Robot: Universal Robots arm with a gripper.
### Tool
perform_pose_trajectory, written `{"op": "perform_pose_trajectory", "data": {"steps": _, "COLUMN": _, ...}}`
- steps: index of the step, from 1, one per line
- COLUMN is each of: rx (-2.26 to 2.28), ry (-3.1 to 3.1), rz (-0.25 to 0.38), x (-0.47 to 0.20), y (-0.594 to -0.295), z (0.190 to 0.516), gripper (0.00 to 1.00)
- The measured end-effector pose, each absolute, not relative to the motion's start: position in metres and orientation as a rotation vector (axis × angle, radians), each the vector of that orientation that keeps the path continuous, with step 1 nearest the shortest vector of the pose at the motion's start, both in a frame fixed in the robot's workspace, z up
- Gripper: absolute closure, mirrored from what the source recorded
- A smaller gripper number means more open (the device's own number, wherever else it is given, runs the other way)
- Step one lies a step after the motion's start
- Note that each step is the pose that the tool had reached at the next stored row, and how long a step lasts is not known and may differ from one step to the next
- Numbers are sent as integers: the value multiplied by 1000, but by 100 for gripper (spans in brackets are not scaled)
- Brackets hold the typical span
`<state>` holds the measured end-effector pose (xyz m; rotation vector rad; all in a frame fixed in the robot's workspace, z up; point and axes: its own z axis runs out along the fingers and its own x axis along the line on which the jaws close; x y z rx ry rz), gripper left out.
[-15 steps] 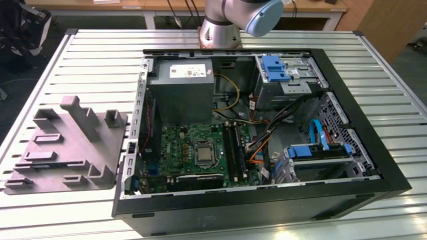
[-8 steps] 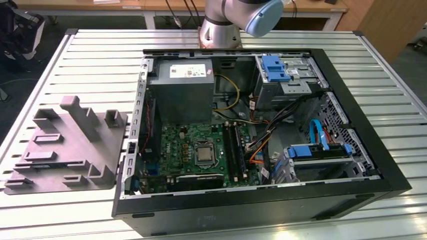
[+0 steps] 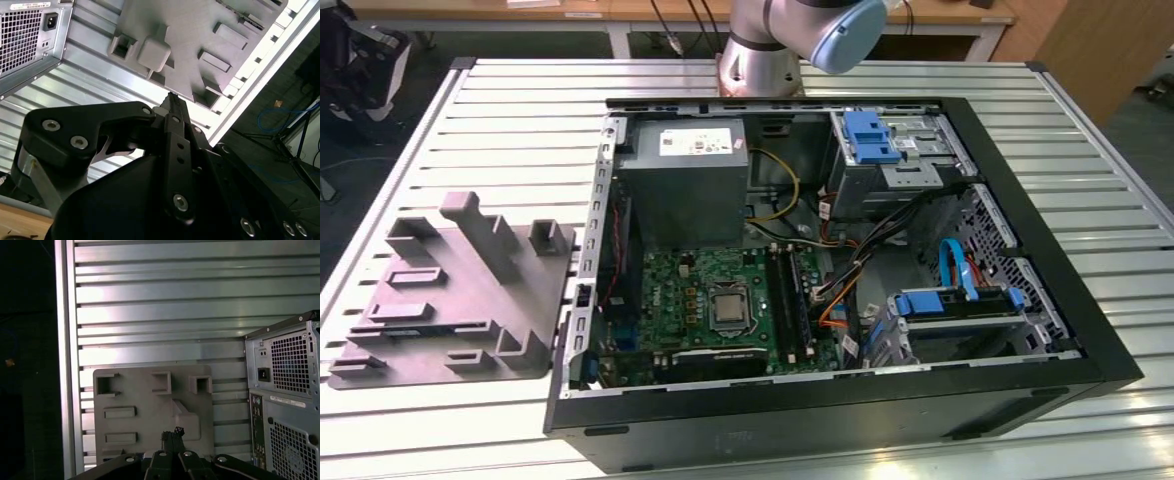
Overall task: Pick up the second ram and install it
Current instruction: 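Reach for the second ram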
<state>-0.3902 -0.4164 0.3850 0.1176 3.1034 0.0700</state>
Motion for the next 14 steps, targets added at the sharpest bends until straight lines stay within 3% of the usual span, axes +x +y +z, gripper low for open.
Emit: {"op": "perform_pose_trajectory", "data": {"steps": 14, "rx": 117, "ry": 3104, "rz": 70, "x": -396, "y": -422, "z": 376, "gripper": 90}}
